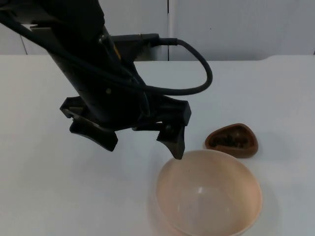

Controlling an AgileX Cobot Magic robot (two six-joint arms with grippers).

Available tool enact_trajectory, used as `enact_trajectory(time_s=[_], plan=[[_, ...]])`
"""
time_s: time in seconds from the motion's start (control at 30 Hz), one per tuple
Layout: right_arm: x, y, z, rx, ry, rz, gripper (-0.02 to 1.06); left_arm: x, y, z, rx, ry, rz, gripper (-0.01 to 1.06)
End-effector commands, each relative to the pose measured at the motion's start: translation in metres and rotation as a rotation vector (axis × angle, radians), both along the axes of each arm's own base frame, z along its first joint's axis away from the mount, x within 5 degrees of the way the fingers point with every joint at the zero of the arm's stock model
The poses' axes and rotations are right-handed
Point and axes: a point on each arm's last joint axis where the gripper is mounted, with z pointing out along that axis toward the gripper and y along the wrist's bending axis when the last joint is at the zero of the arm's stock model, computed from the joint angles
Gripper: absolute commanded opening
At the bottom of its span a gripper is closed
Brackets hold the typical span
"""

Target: Pick up the bowl with the left hand and pour the coffee beans from the cup into the bowl with the right hand.

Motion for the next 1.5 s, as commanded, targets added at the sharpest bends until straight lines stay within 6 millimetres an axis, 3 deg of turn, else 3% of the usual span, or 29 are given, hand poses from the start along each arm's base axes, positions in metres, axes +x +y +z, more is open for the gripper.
enact_trajectory(time_s=[0.0, 0.37, 0.73, 1.03, 1.3, 1.47], plan=[[0.000, 0.000, 0.000, 0.002, -0.005, -0.007, 1.05, 0.000, -0.003, 0.002, -0.016, -0.008, -0.002, 1.05], [0.000, 0.000, 0.000, 0.002, -0.005, -0.007, 1.05, 0.000, -0.003, 0.002, -0.010, -0.014, -0.022, 1.05], [0.000, 0.000, 0.000, 0.002, -0.005, -0.007, 1.05, 0.001, -0.002, -0.001, -0.045, 0.002, 0.120, 1.05], [0.000, 0.000, 0.000, 0.002, -0.005, -0.007, 1.05, 0.005, 0.010, -0.007, 0.049, -0.046, 0.249, 1.05], [0.000, 0.000, 0.000, 0.002, -0.005, -0.007, 1.05, -0.010, -0.008, -0.007, 0.093, -0.073, 0.112, 1.05], [0.000, 0.000, 0.000, 0.002, -0.005, -0.007, 1.05, -0.012, -0.007, -0.009, 0.121, -0.067, 0.092, 1.05]])
